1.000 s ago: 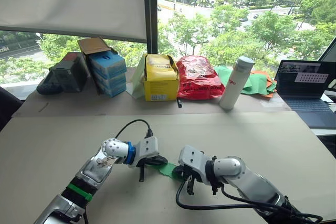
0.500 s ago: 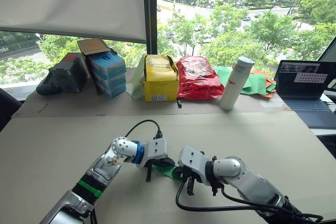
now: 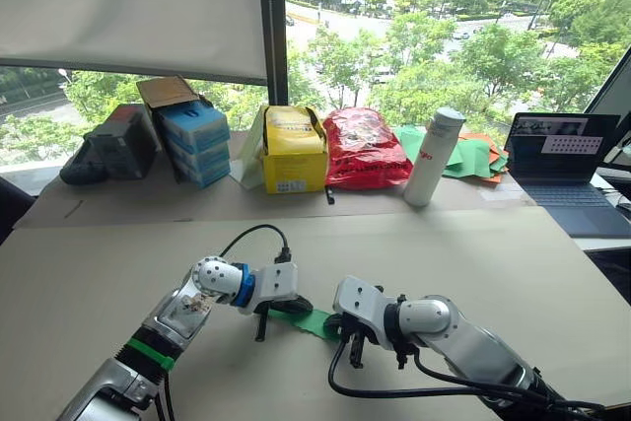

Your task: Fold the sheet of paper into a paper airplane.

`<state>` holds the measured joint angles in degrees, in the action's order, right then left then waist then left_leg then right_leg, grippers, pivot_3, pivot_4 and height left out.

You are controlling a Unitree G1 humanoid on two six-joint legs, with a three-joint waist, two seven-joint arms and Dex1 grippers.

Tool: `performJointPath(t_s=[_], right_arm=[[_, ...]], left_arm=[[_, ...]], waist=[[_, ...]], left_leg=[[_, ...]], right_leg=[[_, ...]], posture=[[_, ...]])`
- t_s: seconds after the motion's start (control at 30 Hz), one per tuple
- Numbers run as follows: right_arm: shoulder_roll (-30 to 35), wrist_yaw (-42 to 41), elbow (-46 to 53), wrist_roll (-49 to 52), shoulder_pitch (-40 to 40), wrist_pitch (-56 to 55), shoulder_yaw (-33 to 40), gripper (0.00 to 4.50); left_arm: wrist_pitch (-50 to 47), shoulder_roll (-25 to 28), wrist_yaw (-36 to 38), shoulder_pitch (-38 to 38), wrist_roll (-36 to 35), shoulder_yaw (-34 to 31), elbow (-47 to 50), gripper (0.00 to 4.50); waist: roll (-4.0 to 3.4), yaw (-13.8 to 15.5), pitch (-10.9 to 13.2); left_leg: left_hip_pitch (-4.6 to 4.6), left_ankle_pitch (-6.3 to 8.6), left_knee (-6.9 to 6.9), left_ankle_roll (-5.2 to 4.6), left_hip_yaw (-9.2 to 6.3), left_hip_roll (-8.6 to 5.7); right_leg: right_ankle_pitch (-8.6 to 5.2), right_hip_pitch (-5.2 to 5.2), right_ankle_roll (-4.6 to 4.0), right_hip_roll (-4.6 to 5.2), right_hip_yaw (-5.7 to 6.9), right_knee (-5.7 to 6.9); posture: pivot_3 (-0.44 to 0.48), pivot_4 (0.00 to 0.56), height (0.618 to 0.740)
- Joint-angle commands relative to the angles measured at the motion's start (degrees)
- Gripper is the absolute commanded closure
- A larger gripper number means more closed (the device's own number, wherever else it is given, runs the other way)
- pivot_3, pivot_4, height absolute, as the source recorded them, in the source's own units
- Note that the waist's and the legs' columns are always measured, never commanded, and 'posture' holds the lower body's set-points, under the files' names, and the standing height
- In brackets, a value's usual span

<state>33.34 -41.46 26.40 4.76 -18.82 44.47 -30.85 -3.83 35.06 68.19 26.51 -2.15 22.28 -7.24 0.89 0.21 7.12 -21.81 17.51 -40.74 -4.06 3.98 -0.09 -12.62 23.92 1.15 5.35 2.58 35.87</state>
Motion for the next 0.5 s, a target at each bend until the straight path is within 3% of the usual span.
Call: performJointPath(t_s=[0.03, 0.5], right_arm=[[1.5, -0.3, -3.0, -1.3, 1.4, 3.3, -1.6, 4.45], [1.0, -0.9, -4.0, -1.6, 0.3, 2.2, -2.2, 4.45]], left_arm=[[-1.1, 4.4, 0.4, -3.2, 3.4, 0.0, -5.1, 4.50], [0.1, 8.2, -1.2, -5.9, 3.1, -4.0, -6.0, 4.50]], waist=[[-0.01, -0.2, 0.0], [-0.27, -0.8, -0.2]], left_leg=[[0.03, 0.00, 0.01, 0.00, 0.00, 0.01], [0.47, -0.02, 0.36, 0.07, 0.02, 0.00]], right_leg=[[0.00, 0.00, -0.01, 0.00, -0.01, 0.00], [-0.05, 0.00, -0.10, 0.46, -0.05, -0.02]], posture=[[0.000, 0.150, 0.740], [0.000, 0.150, 0.740]])
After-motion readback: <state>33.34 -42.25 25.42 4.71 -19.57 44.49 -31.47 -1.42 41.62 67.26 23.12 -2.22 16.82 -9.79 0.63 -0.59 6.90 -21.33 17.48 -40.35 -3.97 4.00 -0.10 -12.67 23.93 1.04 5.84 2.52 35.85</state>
